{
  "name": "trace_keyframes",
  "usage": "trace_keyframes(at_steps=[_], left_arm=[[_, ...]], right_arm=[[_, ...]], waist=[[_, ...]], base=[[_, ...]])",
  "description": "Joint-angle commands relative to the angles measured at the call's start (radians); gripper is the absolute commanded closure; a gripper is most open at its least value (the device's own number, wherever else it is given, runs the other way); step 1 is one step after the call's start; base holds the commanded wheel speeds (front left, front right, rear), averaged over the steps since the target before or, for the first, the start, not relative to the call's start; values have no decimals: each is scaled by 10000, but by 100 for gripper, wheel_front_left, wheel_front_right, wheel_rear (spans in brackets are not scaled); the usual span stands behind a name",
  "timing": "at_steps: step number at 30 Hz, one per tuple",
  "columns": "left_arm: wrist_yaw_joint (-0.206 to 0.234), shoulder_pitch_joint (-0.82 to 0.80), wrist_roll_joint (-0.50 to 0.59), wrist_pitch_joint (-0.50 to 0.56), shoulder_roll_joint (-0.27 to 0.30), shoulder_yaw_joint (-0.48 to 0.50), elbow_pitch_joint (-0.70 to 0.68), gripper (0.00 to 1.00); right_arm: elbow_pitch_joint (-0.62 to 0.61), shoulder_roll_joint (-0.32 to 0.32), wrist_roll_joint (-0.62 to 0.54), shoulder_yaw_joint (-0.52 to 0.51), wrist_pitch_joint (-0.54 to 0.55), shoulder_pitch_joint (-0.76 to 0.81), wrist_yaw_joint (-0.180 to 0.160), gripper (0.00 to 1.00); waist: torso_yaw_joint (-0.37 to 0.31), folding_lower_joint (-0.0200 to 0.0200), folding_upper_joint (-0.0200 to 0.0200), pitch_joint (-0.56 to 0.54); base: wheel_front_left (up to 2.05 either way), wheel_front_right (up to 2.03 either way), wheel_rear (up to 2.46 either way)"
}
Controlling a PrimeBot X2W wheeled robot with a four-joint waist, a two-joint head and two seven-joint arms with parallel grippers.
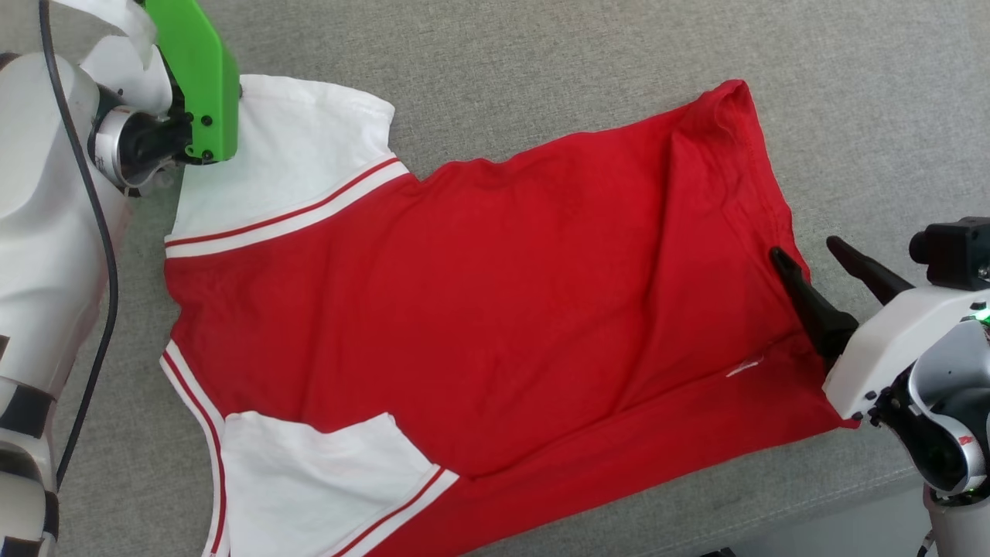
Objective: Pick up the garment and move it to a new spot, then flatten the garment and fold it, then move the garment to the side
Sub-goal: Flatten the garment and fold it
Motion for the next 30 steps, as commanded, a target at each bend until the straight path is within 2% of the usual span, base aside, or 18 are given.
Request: trace_keyframes(at_steps=[1, 6, 10, 18, 23, 30], left_arm=[[-71, 460, -45, -195, -149, -93, 182, 100], [-55, 450, -137, -1171, -260, 207, 110, 100], [-101, 721, -220, -1664, -352, 257, -285, 100], [-75, 1414, -301, -2188, -134, 285, -2000, 100], [179, 1872, -371, -2182, 76, 309, -3397, 100], [659, 2466, -340, -2183, 334, 302, -5219, 100]], right_arm=[[7, -103, 25, -30, 88, -252, -9, 0], [-83, -500, 115, -106, 669, -527, -9, 0], [-134, -798, 284, -290, 1605, -865, -9, 0], [470, -1027, 586, -844, 3440, -2173, -9, 0], [1200, -1130, 229, -838, 4224, -3144, -9, 0], [2596, -1179, -502, -795, 4755, -4267, -9, 0]], waist=[[104, -1, 0, -131], [476, -1, 0, -512], [971, -1, 0, -885], [1974, -1, 0, -1222], [2474, -1, 0, -1176], [2956, -1, 0, -924]], base=[[0, 0, 0], [0, 0, 0], [0, 0, 0], [0, 0, 0], [0, 0, 0], [0, 0, 0]])
